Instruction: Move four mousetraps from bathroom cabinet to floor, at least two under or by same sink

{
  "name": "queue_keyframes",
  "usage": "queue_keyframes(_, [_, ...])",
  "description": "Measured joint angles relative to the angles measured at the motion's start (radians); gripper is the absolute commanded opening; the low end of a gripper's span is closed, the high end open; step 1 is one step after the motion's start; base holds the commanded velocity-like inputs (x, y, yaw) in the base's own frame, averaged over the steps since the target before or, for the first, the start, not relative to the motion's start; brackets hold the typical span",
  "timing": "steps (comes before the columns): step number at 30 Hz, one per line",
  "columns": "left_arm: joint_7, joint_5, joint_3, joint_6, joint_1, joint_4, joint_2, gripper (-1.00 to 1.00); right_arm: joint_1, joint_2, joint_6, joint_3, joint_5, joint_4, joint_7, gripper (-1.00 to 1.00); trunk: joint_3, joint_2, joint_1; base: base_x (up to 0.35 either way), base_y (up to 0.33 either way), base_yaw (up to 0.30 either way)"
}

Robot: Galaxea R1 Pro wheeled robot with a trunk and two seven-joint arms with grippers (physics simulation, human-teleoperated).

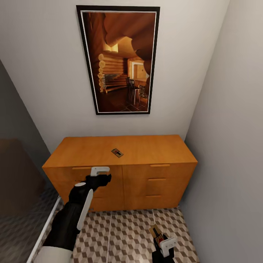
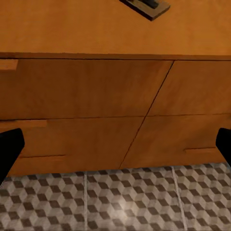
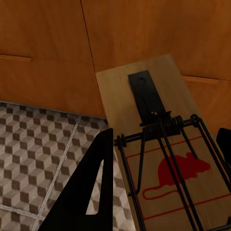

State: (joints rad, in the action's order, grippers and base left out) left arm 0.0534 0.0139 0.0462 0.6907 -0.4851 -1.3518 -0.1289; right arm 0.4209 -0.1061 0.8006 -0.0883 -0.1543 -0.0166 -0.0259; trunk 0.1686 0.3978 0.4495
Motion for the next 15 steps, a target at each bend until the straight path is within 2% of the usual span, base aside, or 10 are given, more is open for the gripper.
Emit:
queue_keyframes(1, [0.007, 0.001, 0.0, 0.013, -0.068, 0.072, -0.002, 1.0, 0.0, 0.0, 0.0, 0.0, 0.0, 0.0, 0.0, -1.0, 0.0, 0.0, 0.0, 0.0, 0.0, 0.0])
queue_keyframes(3, [0.012, 0.002, 0.0, 0.022, -0.143, 0.144, -0.003, 1.0, 0.0, 0.0, 0.0, 0.0, 0.0, 0.0, -0.001, -1.0, 0.0, 0.0, 0.0, 0.0, 0.0, 0.0])
queue_keyframes(4, [0.016, 0.002, 0.0, 0.029, -0.202, 0.191, -0.004, 1.0, 0.0, 0.0, -0.001, 0.0, 0.0, 0.0, -0.001, -1.0, 0.0, 0.0, 0.0, 0.0, 0.0, 0.0])
queue_keyframes(6, [0.019, 0.004, 0.0, 0.046, -0.265, 0.205, -0.006, 1.0, 0.0, 0.0, -0.001, 0.0, 0.0, 0.0, -0.001, -1.0, 0.0, 0.0, 0.0, 0.0, 0.0, 0.0])
queue_keyframes(7, [0.02, 0.004, 0.0, 0.057, -0.279, 0.193, -0.008, 1.0, 0.0, 0.0, -0.001, 0.0, 0.0, 0.0, -0.001, -1.0, 0.0, 0.0, 0.0, 0.0, 0.0, 0.0])
queue_keyframes(9, [0.02, 0.006, 0.002, 0.118, -0.305, 0.116, -0.014, 1.0, 0.0, 0.0, -0.001, 0.001, 0.0, 0.0, -0.001, -1.0, 0.0, 0.0, 0.0, 0.0, 0.0, 0.0])
queue_keyframes(11, [0.018, 0.008, 0.017, 0.233, -0.321, -0.014, -0.017, 1.0, 0.0, 0.0, -0.002, 0.001, 0.0, 0.0, 0.0, -1.0, 0.0, 0.0, 0.0, 0.0, 0.0, 0.0])
queue_keyframes(12, [0.018, 0.009, 0.026, 0.251, -0.324, -0.042, -0.018, 1.0, 0.0, 0.0, -0.002, 0.001, 0.0, 0.0, -0.001, -1.0, 0.0, 0.0, 0.0, 0.0, 0.0, 0.0])
queue_keyframes(15, [0.019, 0.011, 0.086, 0.286, -0.33, -0.114, -0.019, 1.0, 0.0, 0.0, -0.003, 0.001, 0.0, 0.0, -0.001, -1.0, 0.0, 0.0, 0.0, 0.0, 0.0, 0.0])
